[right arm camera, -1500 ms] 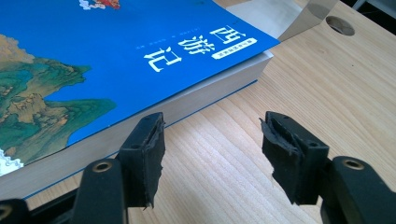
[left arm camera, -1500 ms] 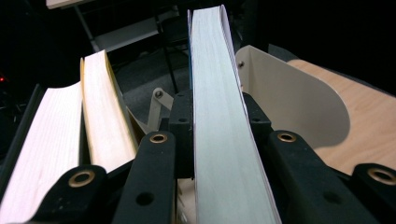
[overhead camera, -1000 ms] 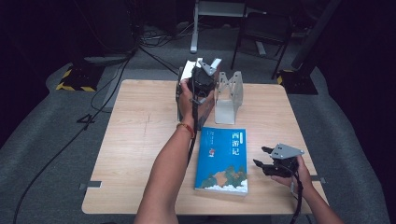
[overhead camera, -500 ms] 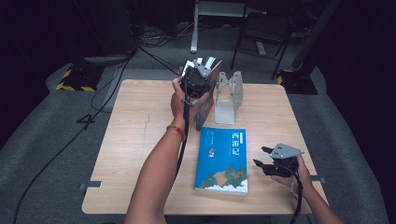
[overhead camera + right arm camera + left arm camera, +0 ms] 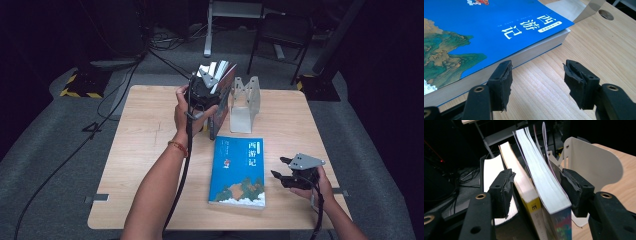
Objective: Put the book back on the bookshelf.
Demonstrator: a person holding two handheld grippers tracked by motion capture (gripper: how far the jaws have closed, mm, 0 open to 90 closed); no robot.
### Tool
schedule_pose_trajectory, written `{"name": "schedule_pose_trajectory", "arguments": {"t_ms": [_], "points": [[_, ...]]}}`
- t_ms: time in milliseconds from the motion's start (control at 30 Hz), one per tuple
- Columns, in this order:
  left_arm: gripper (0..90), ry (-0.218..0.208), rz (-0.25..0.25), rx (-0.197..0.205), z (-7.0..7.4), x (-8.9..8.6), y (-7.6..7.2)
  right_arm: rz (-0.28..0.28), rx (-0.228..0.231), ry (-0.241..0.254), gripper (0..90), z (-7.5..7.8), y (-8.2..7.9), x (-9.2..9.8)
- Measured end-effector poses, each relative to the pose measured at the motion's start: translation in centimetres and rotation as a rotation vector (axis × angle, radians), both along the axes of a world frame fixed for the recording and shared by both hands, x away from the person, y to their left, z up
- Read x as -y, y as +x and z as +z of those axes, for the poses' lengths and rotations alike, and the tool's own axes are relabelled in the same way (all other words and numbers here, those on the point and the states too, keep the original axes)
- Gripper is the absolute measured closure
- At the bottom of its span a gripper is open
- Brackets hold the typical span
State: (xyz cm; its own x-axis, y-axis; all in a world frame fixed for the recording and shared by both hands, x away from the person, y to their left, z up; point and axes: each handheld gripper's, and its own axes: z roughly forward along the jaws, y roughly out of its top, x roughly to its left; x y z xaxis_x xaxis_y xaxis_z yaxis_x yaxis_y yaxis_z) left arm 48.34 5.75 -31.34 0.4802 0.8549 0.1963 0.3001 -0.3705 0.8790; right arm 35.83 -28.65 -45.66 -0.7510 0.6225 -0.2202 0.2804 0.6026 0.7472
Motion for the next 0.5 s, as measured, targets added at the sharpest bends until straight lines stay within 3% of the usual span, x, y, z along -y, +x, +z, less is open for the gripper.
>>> {"name": "schedule_pose_trajectory", "arguments": {"t_ms": [267, 500], "points": [[41.2, -0.003, -0.046, 0.002, 0.3, -1.4, -2.0, -0.001, 0.000, -0.002, 40.3, 0.0, 0.0, -0.1], [40.0, 0.002, -0.078, -0.010, -0.5, -2.8, -3.8, -0.002, -0.004, -0.004, 40.3, 0.0, 0.0, -0.1]]}}
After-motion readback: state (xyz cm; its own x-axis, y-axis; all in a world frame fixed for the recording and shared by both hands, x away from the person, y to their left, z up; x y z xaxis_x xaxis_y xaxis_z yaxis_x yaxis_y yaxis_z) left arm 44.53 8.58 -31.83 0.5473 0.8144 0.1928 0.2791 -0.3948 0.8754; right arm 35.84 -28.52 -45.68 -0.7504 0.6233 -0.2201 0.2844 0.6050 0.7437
